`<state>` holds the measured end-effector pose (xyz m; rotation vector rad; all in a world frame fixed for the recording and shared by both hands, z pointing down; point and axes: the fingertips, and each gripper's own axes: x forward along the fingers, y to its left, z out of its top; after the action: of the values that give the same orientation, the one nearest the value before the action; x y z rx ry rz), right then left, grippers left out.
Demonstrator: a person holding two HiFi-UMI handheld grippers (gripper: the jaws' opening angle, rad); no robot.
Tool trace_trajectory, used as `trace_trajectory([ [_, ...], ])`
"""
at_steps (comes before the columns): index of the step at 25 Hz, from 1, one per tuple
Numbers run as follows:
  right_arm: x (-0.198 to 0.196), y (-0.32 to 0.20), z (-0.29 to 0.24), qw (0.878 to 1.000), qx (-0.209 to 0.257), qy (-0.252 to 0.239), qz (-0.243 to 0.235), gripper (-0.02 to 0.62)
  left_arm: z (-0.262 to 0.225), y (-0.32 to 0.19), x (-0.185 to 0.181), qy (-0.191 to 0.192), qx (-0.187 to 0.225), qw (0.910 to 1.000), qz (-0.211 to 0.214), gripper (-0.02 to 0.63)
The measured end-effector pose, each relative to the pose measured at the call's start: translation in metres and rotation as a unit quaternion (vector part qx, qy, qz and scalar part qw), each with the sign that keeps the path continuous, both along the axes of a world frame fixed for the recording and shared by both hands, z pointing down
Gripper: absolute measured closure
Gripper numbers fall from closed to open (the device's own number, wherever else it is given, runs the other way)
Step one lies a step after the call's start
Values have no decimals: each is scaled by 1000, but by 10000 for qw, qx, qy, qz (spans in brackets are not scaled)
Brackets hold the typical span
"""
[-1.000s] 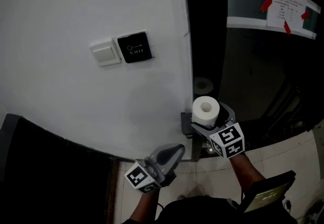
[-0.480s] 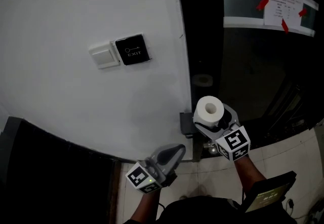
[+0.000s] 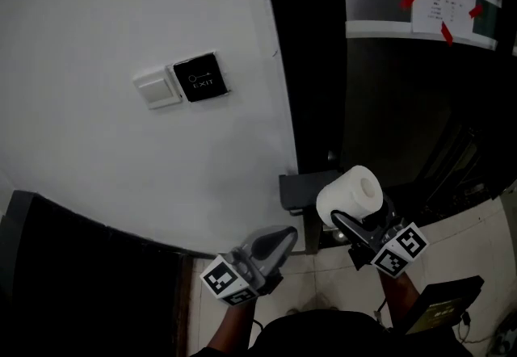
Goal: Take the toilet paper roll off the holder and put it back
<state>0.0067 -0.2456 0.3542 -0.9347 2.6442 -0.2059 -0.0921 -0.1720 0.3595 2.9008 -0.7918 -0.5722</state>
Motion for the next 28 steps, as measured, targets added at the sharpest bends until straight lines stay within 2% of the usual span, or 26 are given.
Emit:
trace_trajectory([
  [5,36,12,19,9912,-676,-1131,-103,150,-3,4,16,-63,31,9998,181,609],
  [8,52,15,26,9836,-935,-1541,-101,150,-1,4,25,-135,59,9995,273,609],
  [15,57,24,31,9785,-1041,-1774,-130,149,-6,8,37,-109,171,9989,419,609],
  [24,54,26,30,9774,-1054,-1825,-159,149,8,7,43,-693,194,9968,340,607],
  [28,55,26,31,9779,-1061,-1798,-144,149,2,9,41,-316,142,9983,468,609],
])
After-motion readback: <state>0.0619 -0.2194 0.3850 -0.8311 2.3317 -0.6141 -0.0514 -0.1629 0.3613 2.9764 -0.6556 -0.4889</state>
